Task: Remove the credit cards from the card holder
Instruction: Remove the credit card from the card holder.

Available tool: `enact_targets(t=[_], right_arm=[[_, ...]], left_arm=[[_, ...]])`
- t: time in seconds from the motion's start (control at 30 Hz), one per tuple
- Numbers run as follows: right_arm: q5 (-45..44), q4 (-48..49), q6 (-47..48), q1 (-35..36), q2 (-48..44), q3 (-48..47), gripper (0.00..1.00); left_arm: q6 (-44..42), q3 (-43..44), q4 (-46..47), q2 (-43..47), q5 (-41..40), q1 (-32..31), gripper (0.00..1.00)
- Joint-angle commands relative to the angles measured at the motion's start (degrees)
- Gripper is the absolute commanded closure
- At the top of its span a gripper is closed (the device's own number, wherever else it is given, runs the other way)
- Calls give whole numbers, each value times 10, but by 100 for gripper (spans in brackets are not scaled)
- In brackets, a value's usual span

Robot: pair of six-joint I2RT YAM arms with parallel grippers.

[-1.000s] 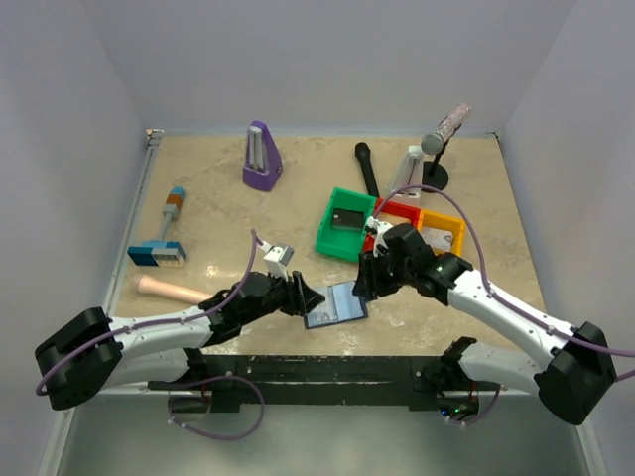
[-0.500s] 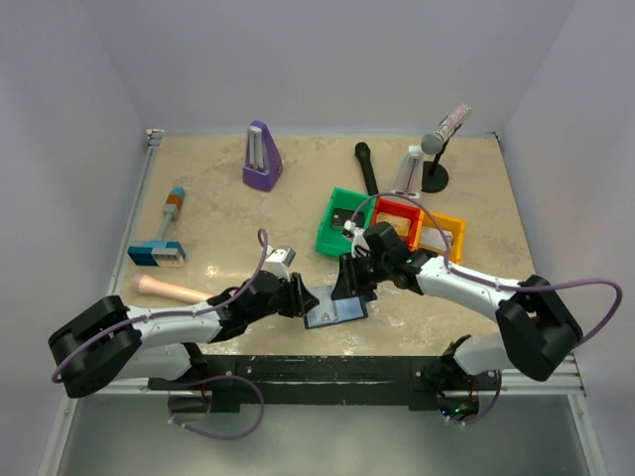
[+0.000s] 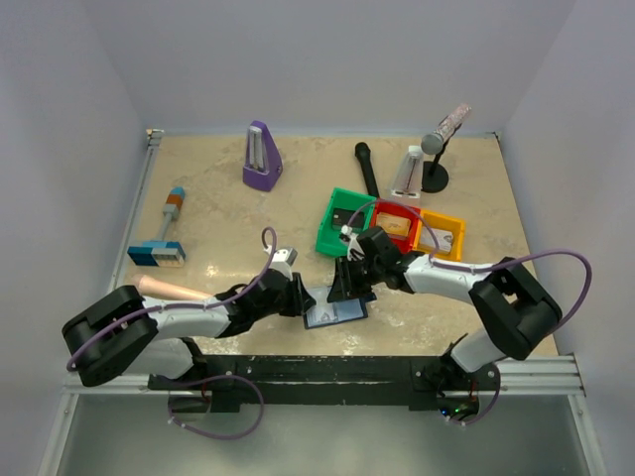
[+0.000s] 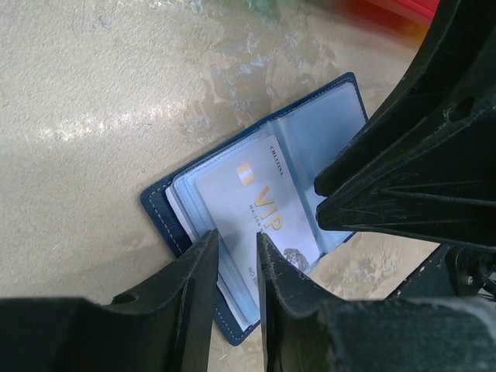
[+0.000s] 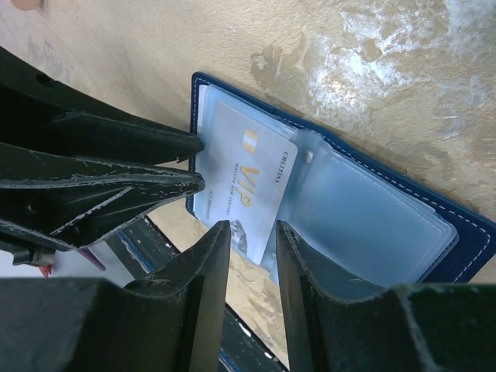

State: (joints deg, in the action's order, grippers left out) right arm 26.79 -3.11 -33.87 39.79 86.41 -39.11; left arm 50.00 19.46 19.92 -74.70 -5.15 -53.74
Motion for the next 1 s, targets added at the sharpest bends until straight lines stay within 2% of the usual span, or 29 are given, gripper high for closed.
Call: enact_targets(t=[0.0, 0.3, 0.97], right_arm=[[15, 29, -6, 1, 9, 5, 65], [26, 54, -8, 1, 24, 12, 65], [52, 104, -42, -15, 40, 42, 65]], left_arm=[[7, 27, -8, -4, -17, 2, 69], [14, 31, -20, -17, -22, 2, 74], [55, 25, -59, -34, -64, 2, 90]])
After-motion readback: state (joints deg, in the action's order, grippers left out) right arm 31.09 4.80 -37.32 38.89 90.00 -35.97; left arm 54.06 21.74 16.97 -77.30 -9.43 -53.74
